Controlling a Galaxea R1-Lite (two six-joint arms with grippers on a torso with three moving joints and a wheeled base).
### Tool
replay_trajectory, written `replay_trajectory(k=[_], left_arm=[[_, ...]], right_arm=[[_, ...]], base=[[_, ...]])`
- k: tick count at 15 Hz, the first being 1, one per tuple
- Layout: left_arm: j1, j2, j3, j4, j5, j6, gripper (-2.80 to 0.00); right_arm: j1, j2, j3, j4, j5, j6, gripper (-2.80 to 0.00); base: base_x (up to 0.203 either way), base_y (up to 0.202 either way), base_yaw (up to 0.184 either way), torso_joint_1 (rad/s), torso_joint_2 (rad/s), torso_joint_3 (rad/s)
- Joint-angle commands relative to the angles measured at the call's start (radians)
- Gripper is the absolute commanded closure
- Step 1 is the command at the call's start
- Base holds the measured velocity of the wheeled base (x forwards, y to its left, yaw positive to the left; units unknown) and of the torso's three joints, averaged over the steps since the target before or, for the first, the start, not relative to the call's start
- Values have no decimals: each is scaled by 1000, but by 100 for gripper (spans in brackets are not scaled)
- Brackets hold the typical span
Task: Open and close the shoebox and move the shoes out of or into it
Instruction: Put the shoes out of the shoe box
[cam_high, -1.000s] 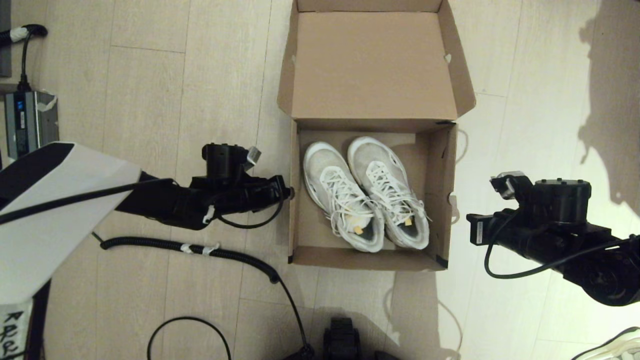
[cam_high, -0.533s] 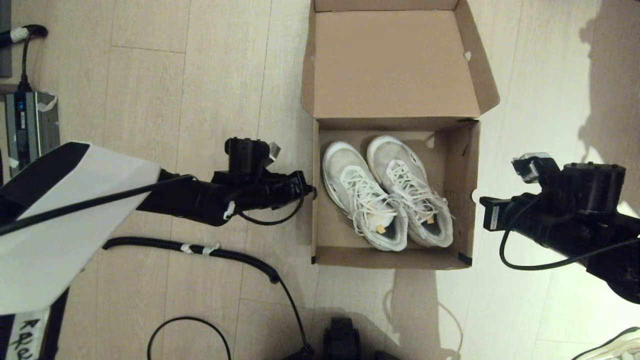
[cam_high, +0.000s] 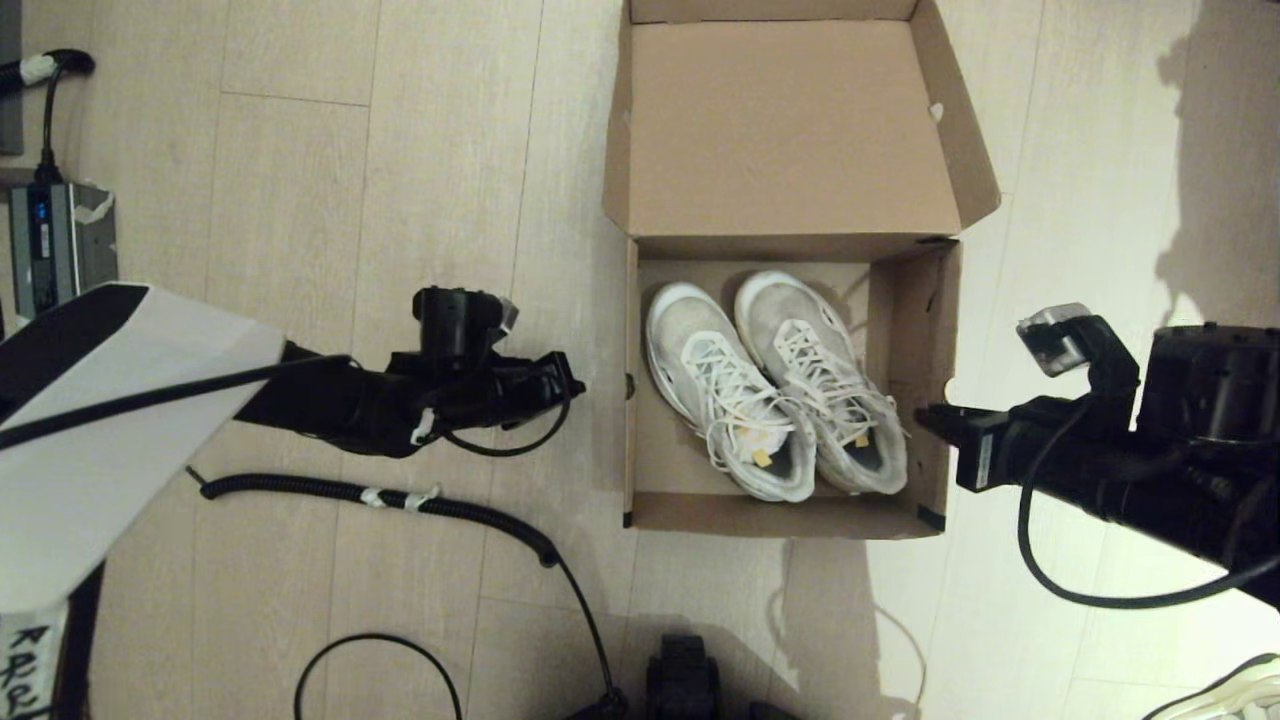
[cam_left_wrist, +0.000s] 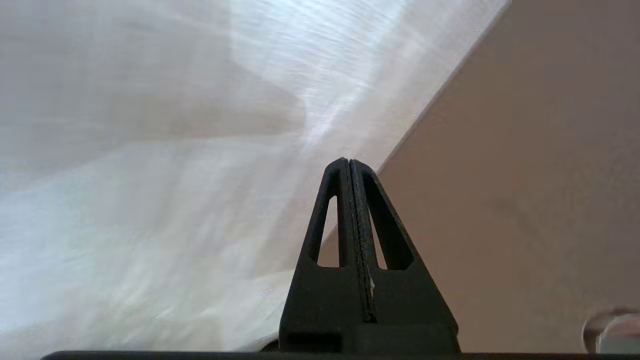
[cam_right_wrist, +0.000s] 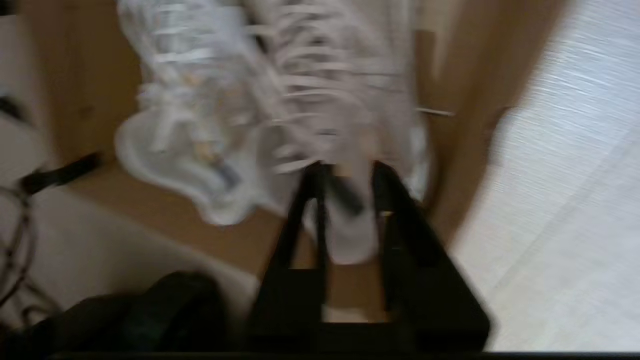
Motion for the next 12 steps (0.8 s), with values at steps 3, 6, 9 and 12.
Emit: replay_trajectory(k=[3, 6, 9, 12], left_arm=[[44, -87, 59, -3, -1, -2, 0], [89, -132, 97, -5, -1, -1, 0], [102, -134, 106, -6, -2, -3, 0], [107, -134, 106, -6, -2, -3, 0]], right_arm=[[113, 14, 20, -5, -7, 3, -280], [160, 91, 21, -13, -80, -5, -280], [171, 165, 24, -106, -111, -33, -280], [177, 248, 11, -214, -119, -49, -280]], base=[[0, 0, 0, 0, 0, 0], [0, 0, 0, 0, 0, 0], [0, 0, 0, 0, 0, 0], [0, 0, 0, 0, 0, 0]])
